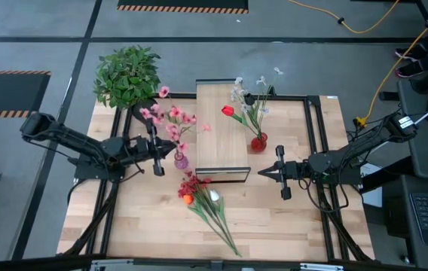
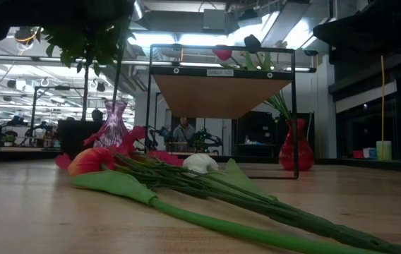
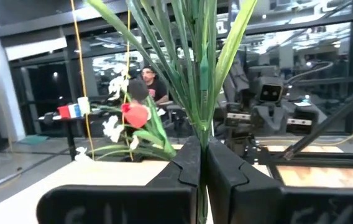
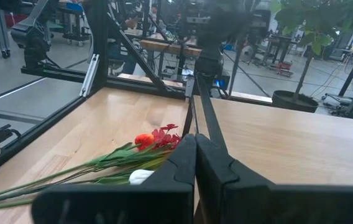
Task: Pick and place flowers into a vace then onto a shelf
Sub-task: Put the pink flowers into the violet vase
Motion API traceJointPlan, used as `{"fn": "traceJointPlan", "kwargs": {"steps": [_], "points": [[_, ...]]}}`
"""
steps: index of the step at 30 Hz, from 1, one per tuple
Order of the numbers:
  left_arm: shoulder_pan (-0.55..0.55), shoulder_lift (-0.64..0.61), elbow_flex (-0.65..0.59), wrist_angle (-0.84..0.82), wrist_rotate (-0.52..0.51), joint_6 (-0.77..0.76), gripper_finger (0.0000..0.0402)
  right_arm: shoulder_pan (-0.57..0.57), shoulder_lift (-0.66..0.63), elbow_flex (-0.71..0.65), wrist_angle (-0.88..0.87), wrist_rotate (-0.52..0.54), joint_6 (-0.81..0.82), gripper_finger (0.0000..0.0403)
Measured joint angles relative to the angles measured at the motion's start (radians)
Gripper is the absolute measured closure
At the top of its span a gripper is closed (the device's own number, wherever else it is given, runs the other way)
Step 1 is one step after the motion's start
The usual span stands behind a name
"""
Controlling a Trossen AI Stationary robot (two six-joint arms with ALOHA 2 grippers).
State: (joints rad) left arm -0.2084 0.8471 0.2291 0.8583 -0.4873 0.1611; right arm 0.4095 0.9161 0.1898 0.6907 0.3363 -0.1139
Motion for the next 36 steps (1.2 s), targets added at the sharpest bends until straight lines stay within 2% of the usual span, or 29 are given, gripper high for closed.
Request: {"fn": "traceJointPlan", "kwargs": {"steps": [10,22,30,36], "points": [[0.024,0.025,-0.015,0.009,0.03,-0.047,0.0398,0.0,0.0,0.0,0.0,0.0,0.0,0.0396],[0.024,0.193,-0.016,0.118,0.029,-0.056,0.0398,0.0,0.0,0.0,0.0,0.0,0.001,0.0396],[0.024,0.268,-0.016,0.129,-0.028,-0.113,0.0398,0.0,0.0,0.0,0.0,0.0,0.003,0.0396],[0.022,0.275,-0.058,0.218,-0.042,-0.119,0.0398,0.0,0.0,0.0,0.0,0.0,0.004,0.0396]]}}
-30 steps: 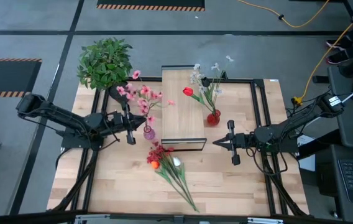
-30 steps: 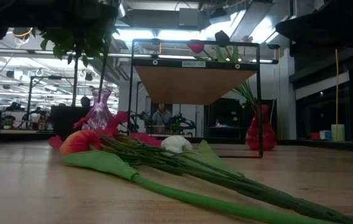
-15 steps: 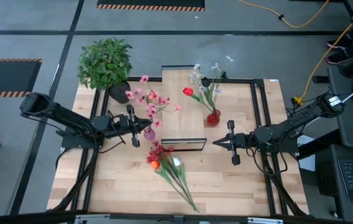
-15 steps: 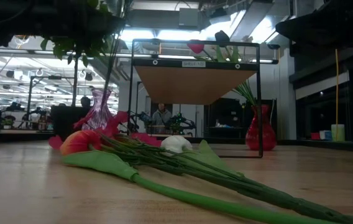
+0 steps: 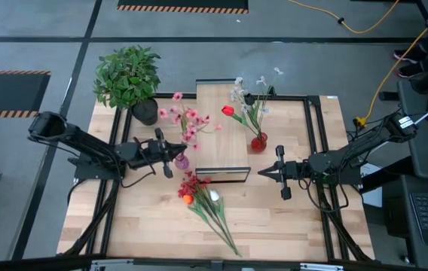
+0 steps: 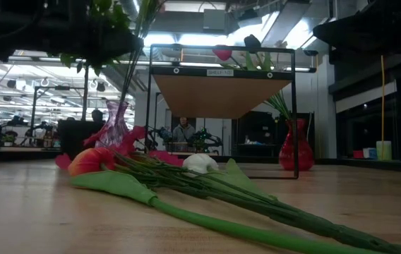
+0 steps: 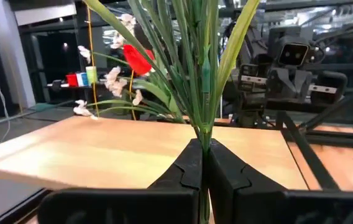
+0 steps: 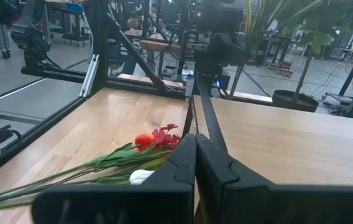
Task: Pick and place flowers into a vace then onto a shelf
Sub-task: Put the pink flowers into the violet vase
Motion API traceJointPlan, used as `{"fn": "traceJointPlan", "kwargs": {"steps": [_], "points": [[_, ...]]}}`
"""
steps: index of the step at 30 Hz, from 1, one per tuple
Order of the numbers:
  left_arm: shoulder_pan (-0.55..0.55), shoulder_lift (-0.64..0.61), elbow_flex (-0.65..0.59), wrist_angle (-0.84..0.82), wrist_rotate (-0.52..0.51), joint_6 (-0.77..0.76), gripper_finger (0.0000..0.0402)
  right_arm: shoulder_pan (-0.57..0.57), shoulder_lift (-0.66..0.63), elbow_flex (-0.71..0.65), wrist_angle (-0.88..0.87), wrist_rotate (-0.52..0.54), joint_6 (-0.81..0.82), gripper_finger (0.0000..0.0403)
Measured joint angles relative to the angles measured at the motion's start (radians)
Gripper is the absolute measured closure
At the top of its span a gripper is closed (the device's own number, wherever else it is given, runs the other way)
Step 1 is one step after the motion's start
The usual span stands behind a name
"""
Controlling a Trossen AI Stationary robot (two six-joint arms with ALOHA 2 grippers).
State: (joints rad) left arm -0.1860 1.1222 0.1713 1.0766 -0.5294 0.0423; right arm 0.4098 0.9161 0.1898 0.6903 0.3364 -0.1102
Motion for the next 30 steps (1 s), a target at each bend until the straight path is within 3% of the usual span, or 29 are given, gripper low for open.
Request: {"fn": "traceJointPlan", "kwargs": {"steps": [8,20,30], "points": [[0.0,0.0,-0.133,0.264,0.057,-0.003,0.0398,0.0,0.0,0.0,-0.002,0.0,0.0,0.0396],[0.032,0.046,-0.131,0.235,0.079,0.002,0.0396,0.0,0.0,0.0,0.0,0.001,0.001,0.0396],[0.037,0.085,-0.13,0.236,0.054,-0.039,0.035,0.0,0.0,0.0,0.0,0.001,0.001,0.0396]]}}
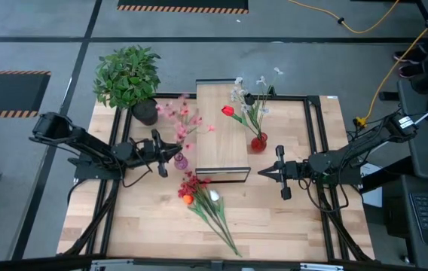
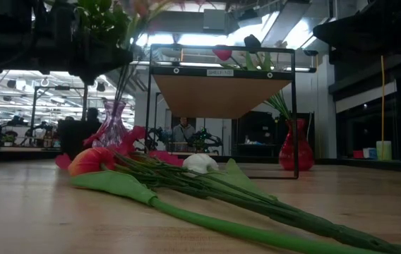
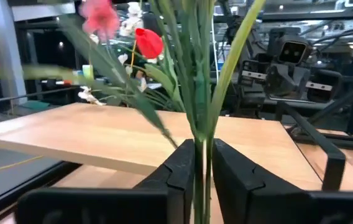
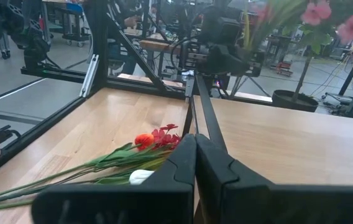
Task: Pick and place flowers into a vace then onto a shelf
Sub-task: Put the pink flowers into the violet vase, then put the orange tulip into the violet vase
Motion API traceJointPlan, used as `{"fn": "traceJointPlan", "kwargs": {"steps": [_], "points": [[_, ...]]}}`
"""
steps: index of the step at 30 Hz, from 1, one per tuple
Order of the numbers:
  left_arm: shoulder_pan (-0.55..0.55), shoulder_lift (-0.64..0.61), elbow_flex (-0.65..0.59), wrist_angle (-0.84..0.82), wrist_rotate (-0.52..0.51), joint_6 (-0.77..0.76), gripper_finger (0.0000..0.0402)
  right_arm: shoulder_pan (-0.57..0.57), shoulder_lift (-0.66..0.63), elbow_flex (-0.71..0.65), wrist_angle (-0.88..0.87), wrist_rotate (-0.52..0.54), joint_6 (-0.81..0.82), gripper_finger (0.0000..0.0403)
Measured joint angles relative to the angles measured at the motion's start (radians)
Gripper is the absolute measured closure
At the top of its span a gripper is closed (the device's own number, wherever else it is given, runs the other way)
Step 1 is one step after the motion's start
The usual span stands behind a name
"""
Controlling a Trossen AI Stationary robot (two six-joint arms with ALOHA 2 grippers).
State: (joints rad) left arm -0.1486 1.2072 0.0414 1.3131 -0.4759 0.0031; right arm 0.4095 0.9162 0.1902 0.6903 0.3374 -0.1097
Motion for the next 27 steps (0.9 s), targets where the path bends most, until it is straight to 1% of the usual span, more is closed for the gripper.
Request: {"fn": "traceJointPlan", "kwargs": {"steps": [9,15,21,27], "points": [[0.0,0.0,0.0,0.0,-0.005,-0.016,0.0301,0.0,0.0,0.0,0.0,0.0,0.0,0.0396],[-0.005,-0.001,0.0,0.006,-0.055,-0.016,0.027,0.0,0.0,0.0,0.0,0.0,0.0,0.0396],[-0.036,-0.001,0.0,0.052,-0.063,0.017,0.0253,0.0,0.0,0.0,0.0,0.0,0.0,0.0396],[-0.067,-0.001,0.0,0.059,-0.086,0.018,0.0247,0.0,0.0,0.0,-0.001,0.0,0.004,0.0396]]}}
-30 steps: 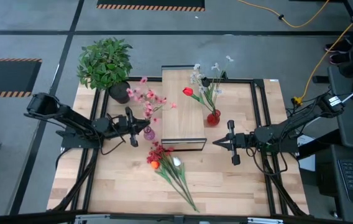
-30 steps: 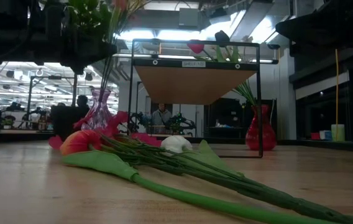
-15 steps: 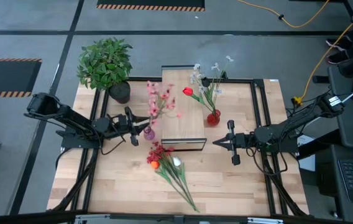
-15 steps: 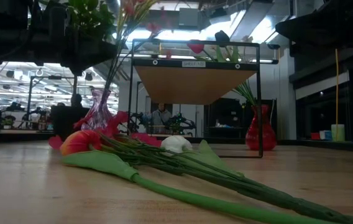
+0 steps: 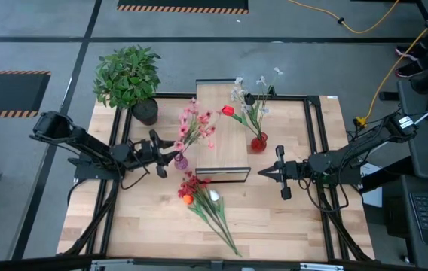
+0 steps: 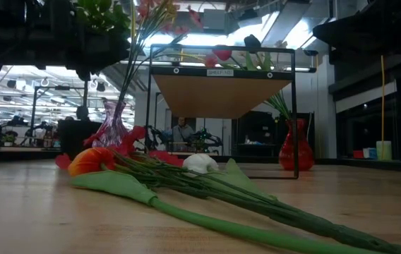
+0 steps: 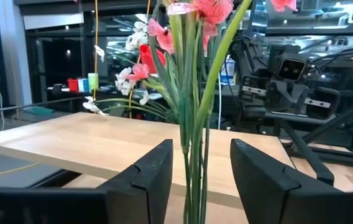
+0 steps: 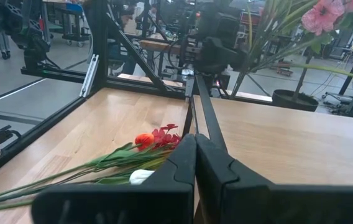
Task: Pick and place flowers into a vace then onto a shelf
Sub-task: Put the orange tulip into the violet vase
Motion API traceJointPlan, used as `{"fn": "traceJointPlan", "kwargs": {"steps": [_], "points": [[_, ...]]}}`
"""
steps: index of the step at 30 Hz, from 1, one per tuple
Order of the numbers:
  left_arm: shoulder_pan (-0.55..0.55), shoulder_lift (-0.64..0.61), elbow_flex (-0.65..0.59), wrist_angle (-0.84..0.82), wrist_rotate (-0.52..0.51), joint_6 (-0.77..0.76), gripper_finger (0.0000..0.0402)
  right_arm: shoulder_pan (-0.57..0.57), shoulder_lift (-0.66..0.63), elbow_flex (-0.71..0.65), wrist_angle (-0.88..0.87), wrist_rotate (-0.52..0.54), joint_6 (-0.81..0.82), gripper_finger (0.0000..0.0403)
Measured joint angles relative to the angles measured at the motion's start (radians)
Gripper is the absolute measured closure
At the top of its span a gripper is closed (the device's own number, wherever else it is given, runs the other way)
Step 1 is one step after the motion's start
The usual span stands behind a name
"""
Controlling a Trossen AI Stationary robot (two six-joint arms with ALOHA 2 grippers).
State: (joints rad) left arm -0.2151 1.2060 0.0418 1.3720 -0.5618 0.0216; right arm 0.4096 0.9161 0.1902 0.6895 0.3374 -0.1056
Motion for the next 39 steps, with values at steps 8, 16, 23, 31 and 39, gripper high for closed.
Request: {"fn": "traceJointPlan", "kwargs": {"steps": [8,16,23,31,39], "points": [[-0.064,-0.009,0.0,0.0,-0.009,0.028,0.0247,0.0,0.0,0.0,0.0,0.0,0.032,0.0395],[-0.185,-0.08,0.0,0.002,-0.116,0.122,0.0247,0.0,0.0,0.0,-0.003,0.0,0.055,0.0396],[-0.3,-0.114,0.0,-0.012,-0.139,0.132,0.0269,0.0,0.0,0.0,-0.003,-0.001,0.108,0.0396],[-0.408,-0.114,0.008,-0.15,-0.162,0.075,0.037,0.0,0.0,0.0,-0.003,-0.002,0.131,0.0396],[-0.452,-0.113,0.199,-0.52,-0.213,0.023,0.0399,0.0,0.0,0.0,-0.003,-0.002,0.127,0.0396]]}}
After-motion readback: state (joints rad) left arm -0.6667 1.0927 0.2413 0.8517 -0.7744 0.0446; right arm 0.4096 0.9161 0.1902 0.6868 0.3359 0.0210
